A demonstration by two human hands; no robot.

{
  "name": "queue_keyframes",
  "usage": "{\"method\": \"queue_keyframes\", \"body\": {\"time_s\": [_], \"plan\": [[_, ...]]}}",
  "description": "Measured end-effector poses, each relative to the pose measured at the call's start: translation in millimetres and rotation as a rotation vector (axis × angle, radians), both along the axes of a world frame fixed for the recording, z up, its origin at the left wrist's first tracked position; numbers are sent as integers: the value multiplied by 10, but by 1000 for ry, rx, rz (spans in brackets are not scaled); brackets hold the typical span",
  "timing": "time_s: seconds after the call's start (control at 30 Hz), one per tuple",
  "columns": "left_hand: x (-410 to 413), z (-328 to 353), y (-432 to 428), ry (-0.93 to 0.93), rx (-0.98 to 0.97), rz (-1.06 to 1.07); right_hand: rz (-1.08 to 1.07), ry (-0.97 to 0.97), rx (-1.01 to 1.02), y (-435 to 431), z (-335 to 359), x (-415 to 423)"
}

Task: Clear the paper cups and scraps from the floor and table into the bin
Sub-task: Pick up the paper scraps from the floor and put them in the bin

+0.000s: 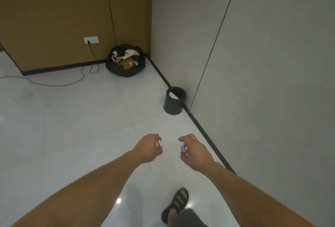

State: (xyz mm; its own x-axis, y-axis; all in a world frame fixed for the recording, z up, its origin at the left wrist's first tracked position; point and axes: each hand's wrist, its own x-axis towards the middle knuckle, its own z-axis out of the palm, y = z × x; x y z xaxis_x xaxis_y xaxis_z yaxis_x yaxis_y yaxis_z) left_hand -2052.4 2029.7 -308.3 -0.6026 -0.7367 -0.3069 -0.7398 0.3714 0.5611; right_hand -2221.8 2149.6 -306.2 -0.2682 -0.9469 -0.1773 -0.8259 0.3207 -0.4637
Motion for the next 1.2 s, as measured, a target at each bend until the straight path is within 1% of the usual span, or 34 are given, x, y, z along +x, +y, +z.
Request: {"method": "queue_keyframes", "body": {"time_s": [0.13,0.33,0.47,0.57,0.67,0.93,1.03,1.2], "plan": [[-438,1,-763,-7,-5,16,19,-21,-27,-896,-57,-464],[-1068,122,-1909,-55,-4,98,79,-48,-47,-2128,-20,-1206],[-1501,137,-2567,-22,14,129,80,-36,-32,-2828,-34,-1686],[-1773,83,-3049,-35,26,95,74,-42,10,-3277,-116,-1919],[-2095,-34,-3669,-7,44,81,60,-46,30,-3804,-237,-2151],[-3012,-326,-5168,26,117,-105,-134,-58,121,-5009,-530,-2786],[-3345,-425,-5569,-16,139,-170,-215,-88,140,-5330,-658,-3040],[-3981,-757,-6110,-88,199,-238,-283,-119,198,-5863,-1014,-3592]]}}
